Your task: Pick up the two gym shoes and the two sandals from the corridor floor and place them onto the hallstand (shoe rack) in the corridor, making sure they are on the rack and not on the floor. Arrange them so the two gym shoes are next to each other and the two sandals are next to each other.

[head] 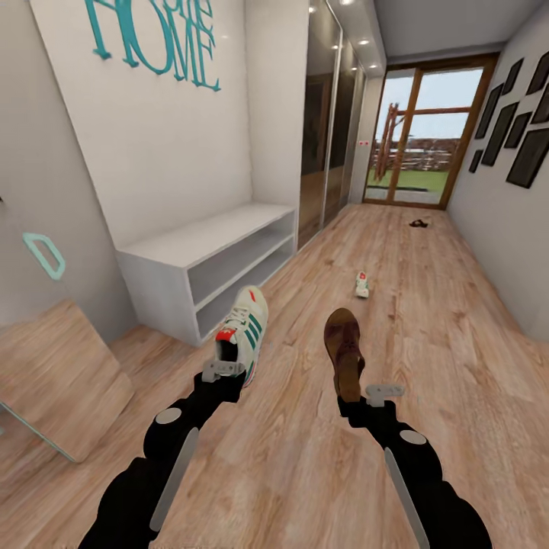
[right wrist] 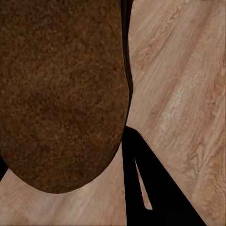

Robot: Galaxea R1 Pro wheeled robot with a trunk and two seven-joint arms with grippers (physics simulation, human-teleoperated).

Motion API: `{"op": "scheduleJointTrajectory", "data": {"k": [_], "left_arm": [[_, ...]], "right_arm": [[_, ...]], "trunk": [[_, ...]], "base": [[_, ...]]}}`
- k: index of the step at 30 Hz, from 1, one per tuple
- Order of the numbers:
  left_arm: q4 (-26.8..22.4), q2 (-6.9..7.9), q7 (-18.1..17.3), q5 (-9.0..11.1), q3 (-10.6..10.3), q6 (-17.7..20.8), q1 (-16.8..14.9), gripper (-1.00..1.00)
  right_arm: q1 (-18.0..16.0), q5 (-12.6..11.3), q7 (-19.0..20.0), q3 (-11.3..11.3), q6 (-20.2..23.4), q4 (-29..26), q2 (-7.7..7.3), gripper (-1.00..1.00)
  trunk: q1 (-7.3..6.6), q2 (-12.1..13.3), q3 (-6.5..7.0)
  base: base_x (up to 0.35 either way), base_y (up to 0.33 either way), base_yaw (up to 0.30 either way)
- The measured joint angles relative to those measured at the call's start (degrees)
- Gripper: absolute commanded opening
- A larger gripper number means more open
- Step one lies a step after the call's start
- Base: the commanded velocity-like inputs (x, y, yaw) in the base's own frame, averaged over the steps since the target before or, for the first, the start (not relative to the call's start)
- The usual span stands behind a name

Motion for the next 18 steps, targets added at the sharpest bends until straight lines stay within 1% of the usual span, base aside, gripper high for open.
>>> {"op": "scheduleJointTrajectory", "data": {"k": [10,18], "left_arm": [[0.0,-0.02,0.0,0.0,0.0,0.0,0.0,-1.0],[0.0,-0.02,0.0,0.1,0.0,0.0,0.0,-1.0]], "right_arm": [[0.0,0.0,0.0,0.0,0.0,0.0,0.0,-1.0],[0.0,-0.1,0.0,0.0,0.0,0.0,0.0,-1.0]], "trunk": [[0.0,0.0,0.38],[0.0,0.0,0.86]], "base": [[0.0,0.0,0.276],[0.0,0.0,0.24]]}}
